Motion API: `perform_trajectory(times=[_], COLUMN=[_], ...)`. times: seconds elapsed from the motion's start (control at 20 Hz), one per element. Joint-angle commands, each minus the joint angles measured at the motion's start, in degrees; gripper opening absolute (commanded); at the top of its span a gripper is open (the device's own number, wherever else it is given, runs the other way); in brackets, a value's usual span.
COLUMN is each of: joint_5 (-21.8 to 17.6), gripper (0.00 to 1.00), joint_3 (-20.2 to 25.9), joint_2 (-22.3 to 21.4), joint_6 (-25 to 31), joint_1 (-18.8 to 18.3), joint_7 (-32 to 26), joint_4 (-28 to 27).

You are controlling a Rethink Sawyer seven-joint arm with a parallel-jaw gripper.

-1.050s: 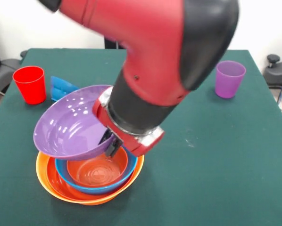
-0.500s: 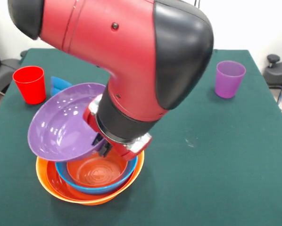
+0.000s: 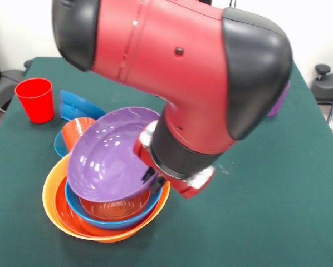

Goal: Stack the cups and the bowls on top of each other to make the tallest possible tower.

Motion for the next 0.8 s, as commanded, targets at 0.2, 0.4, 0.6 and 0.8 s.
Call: perform_trajectory(times=[0.2, 0.4, 0.6, 0.8], joint_5=[6.12, 3.79, 1.75, 2.76], gripper=[0.00, 0.00, 0.00, 0.00], joint_3=[-15.33, -16.52, -17.22, -18.18], joint_2=[1.99, 2.17, 2.19, 2.75], joint_6=[-7.86, -10.81, -13.00, -14.63], joint_1=[-1.96, -2.28, -1.67, -1.80], joint_7=[-5.88, -7.64, -7.33, -6.97], joint_4=[-1.99, -1.20, 0.19, 0.62])
